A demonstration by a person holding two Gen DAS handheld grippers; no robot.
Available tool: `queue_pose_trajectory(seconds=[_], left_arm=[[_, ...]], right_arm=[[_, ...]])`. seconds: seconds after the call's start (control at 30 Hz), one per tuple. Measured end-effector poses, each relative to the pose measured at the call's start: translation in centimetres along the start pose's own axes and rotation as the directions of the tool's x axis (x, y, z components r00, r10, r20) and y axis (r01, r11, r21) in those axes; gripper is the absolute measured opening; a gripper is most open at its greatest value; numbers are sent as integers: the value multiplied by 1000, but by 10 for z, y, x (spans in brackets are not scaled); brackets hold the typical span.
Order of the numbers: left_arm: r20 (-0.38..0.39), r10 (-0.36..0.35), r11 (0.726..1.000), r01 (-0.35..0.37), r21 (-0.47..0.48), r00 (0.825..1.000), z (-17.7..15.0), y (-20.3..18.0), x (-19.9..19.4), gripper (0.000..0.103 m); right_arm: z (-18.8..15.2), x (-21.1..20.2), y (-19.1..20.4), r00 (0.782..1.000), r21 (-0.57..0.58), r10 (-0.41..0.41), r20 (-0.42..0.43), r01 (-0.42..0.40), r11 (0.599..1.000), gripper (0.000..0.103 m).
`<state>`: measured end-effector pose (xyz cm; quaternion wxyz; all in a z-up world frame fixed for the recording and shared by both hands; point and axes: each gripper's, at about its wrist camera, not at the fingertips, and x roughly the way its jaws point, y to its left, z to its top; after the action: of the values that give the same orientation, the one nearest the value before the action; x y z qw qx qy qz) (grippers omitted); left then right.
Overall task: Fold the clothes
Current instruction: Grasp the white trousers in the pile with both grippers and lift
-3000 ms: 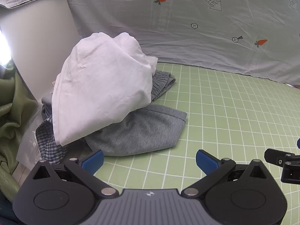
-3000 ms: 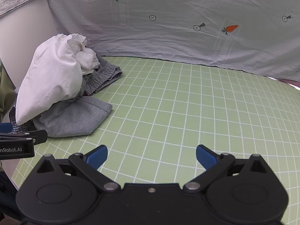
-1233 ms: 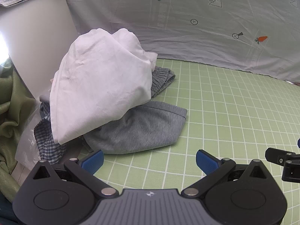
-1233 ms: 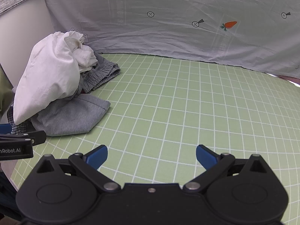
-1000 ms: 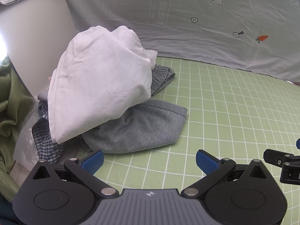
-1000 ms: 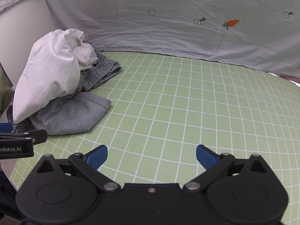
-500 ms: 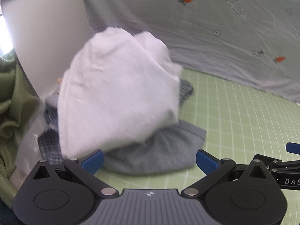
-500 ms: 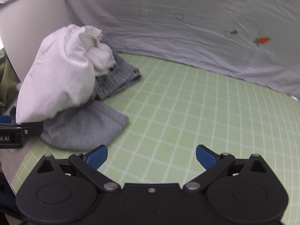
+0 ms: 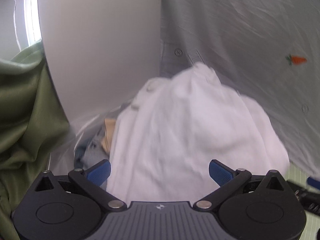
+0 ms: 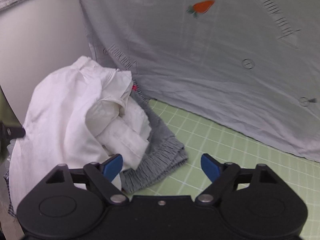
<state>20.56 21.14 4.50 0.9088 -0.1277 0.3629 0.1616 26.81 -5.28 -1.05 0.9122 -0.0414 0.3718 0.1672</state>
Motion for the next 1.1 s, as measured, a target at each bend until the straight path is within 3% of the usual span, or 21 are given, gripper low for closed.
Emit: queue_pose_trajectory(seconds=[0.17, 0.3, 0.4, 0.47, 0.53, 0.57, 0.63, 0.73, 0.87, 0.93, 1.0, 1.1], left_arm=[[2, -110, 993, 110, -47, 994, 33, 5, 37, 103], [-43, -206, 972, 200, -120, 978, 41, 1, 70, 103], [-52, -193, 971, 184, -151, 980, 35, -6, 76, 99], [-35, -178, 974, 171, -151, 983, 32, -11, 72, 89], [-13, -163, 975, 159, -158, 987, 28, -12, 63, 68], [-3, -157, 975, 154, -160, 988, 27, -11, 58, 61], [18, -159, 974, 160, -160, 987, 24, -9, 48, 38], [40, -185, 972, 189, -139, 982, 17, -12, 28, 22], [67, -238, 966, 244, -88, 969, 3, -29, -7, 13], [70, -293, 954, 297, -47, 953, -10, -46, -32, 12], [53, -354, 935, 354, 1, 934, -29, -70, -56, 11], [-23, -456, 888, 456, 58, 890, -71, -115, -77, 11]], right_arm=[[14, 50, 10, 993, 7, 100, -63, -100, 995, 80], [14, 72, 12, 977, 41, 187, -97, -184, 982, 74], [9, 77, 5, 954, 100, 283, -103, -273, 957, 44], [5, 73, 4, 956, 82, 277, -99, -270, 959, 10], [2, 58, 1, 960, 68, 273, -54, -269, 961, 4], [0, 51, -1, 962, 61, 271, -31, -269, 961, 4], [-3, 36, -4, 964, 46, 267, 14, -267, 962, 3], [-8, 14, -9, 962, 25, 261, 82, -264, 964, 3], [-25, -23, -12, 973, -45, 171, 154, -166, 985, 3], [-39, -46, -19, 975, -62, 116, 190, -106, 992, 3], [-56, -72, -32, 973, -49, 60, 221, -50, 998, 3], [-90, -107, -68, 971, 30, -75, 227, 70, 997, 3]])
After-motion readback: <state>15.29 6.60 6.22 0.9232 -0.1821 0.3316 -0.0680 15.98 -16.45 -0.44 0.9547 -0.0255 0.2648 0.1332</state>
